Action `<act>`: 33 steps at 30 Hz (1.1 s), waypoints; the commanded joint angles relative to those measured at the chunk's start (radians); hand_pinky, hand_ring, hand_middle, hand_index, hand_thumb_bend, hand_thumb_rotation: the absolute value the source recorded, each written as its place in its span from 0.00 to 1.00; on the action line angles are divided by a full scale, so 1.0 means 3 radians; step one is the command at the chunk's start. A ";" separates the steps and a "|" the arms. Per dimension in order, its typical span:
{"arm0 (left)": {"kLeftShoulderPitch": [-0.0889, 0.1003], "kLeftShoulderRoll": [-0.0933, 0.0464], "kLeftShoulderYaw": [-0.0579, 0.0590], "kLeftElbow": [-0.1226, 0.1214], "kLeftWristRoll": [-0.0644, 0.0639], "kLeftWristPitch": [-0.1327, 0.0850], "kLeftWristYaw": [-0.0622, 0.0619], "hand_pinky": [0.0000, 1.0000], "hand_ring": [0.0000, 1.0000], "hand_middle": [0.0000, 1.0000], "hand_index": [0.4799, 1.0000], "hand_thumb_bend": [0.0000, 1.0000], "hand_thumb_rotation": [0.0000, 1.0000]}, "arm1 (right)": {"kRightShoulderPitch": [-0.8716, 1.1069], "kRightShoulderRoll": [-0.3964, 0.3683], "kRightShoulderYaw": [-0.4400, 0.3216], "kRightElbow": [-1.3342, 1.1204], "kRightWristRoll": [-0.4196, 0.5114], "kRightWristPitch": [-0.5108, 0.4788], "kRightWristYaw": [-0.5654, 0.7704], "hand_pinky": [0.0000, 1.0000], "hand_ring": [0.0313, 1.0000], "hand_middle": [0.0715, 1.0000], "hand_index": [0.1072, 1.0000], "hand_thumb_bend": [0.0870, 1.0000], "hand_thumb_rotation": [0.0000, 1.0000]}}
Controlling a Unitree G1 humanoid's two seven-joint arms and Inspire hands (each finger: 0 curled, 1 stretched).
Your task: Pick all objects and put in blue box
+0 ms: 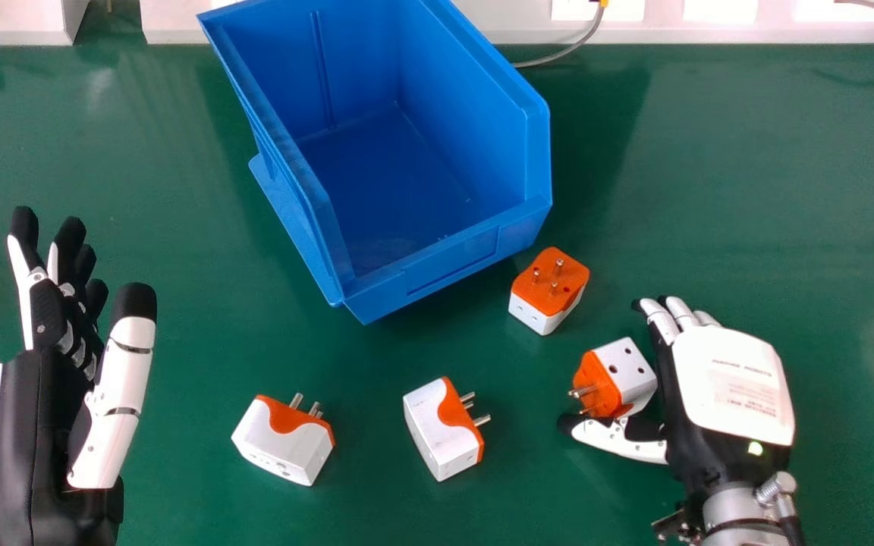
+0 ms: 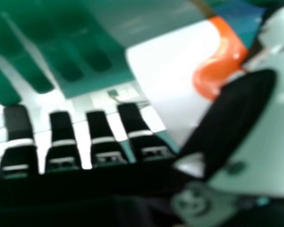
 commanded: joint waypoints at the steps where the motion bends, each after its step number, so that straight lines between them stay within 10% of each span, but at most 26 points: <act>1: 0.0019 0.0029 0.0018 -0.0091 -0.0014 -0.0001 0.0002 1.00 1.00 1.00 0.96 0.43 0.67 | -0.0021 0.0001 0.0026 0.0116 0.0056 -0.0018 0.0004 0.58 0.67 0.71 0.69 0.57 0.25; 4: 0.0026 0.0026 0.0021 -0.0109 0.0000 0.0017 0.0011 1.00 1.00 1.00 0.95 0.44 0.67 | -0.0037 0.0039 -0.0055 0.0160 0.0353 -0.0176 0.0006 0.34 0.39 0.42 0.49 0.48 0.04; 11: 0.0030 0.0033 0.0023 -0.0151 -0.0027 0.0066 0.0000 1.00 1.00 1.00 0.97 0.43 0.67 | -0.0119 0.0055 -0.0123 0.0161 0.0725 -0.0173 0.0268 0.16 0.20 0.41 0.44 0.46 0.01; 21: -0.0008 0.0047 0.0033 -0.0146 -0.0010 0.0078 -0.0002 1.00 1.00 1.00 0.97 0.42 0.66 | -0.0157 0.0099 -0.0179 0.0146 0.0947 -0.0275 0.0244 0.22 0.30 0.44 0.43 0.46 0.00; 33: -0.0022 0.0047 0.0030 -0.0182 0.0001 0.0119 0.0004 1.00 1.00 1.00 0.96 0.41 0.63 | -0.0095 0.0100 -0.0219 -0.0106 0.0975 -0.0355 0.0067 0.12 0.15 0.43 0.42 0.47 0.00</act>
